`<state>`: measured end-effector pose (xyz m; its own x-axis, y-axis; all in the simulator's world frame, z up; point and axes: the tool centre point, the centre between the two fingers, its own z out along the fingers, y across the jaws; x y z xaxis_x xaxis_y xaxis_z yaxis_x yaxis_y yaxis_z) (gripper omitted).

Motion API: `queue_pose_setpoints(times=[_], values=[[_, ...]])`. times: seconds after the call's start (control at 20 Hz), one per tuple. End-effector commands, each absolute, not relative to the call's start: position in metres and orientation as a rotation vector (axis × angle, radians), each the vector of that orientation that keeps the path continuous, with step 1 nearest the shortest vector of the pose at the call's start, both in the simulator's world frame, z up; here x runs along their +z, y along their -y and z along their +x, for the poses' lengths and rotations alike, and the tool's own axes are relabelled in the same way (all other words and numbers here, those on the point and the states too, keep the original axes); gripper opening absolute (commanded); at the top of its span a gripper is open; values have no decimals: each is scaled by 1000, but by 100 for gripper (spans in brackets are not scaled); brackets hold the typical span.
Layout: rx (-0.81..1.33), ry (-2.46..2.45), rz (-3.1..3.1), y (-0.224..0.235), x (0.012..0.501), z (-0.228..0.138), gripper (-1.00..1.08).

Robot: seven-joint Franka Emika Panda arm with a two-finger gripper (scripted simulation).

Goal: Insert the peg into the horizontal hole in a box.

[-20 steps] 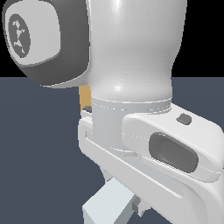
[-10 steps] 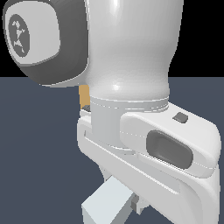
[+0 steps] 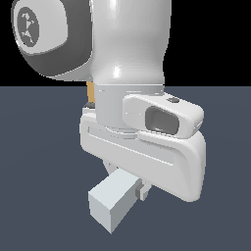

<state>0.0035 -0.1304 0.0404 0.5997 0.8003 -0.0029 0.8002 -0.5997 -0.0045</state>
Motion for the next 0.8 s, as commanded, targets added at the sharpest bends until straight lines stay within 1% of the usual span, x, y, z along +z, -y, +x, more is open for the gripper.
queue_pose_setpoints(times=[0.0,0.4,0.75], values=[[0,1463,-2780,114,52,-2,-100],[0,1675,-2659,58,86,-34,-100],[0,1787,-2584,29,106,-56,-100]])
